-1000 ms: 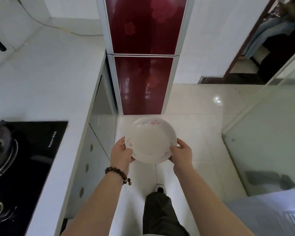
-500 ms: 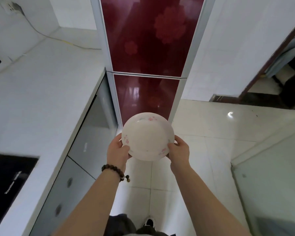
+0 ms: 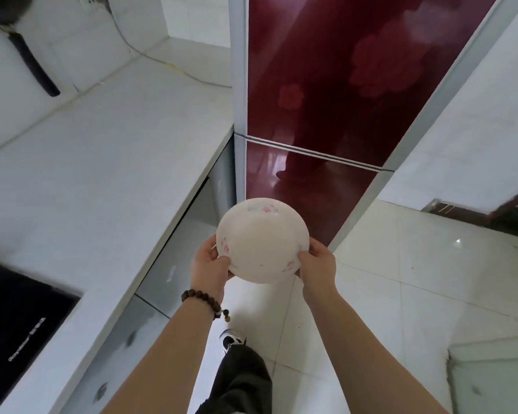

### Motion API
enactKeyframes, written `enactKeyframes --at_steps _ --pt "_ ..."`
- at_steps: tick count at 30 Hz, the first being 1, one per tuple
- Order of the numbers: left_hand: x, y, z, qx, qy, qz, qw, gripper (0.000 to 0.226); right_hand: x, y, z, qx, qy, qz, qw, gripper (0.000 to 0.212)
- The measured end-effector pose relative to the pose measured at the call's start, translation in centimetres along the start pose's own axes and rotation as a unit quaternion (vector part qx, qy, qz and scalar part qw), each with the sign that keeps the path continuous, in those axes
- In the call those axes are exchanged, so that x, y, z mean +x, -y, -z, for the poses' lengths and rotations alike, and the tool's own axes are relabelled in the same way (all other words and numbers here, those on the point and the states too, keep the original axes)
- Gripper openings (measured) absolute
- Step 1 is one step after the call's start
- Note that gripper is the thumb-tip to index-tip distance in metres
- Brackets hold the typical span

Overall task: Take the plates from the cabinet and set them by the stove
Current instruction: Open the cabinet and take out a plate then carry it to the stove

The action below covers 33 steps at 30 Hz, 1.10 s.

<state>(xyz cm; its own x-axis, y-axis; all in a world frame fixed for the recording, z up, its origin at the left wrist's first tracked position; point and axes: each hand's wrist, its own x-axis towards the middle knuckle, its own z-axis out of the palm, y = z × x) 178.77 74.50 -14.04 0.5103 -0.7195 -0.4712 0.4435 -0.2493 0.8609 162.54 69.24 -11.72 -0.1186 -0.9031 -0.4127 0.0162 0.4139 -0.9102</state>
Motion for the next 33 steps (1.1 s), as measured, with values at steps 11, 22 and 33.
enactKeyframes --at_steps 11,22,33 --pt "11.9 -9.5 3.4 -0.073 -0.111 -0.044 0.990 0.064 10.8 6.0 -16.8 -0.081 0.114 0.041 0.989 0.029" --pt "15.9 -15.1 11.3 -0.140 -0.251 -0.079 0.954 0.060 12.2 7.4 -31.8 -0.140 0.266 0.084 0.950 0.034" --pt "17.4 -16.3 17.4 -0.233 -0.406 -0.100 0.878 0.062 11.1 6.2 -44.0 -0.224 0.433 0.090 0.869 0.022"
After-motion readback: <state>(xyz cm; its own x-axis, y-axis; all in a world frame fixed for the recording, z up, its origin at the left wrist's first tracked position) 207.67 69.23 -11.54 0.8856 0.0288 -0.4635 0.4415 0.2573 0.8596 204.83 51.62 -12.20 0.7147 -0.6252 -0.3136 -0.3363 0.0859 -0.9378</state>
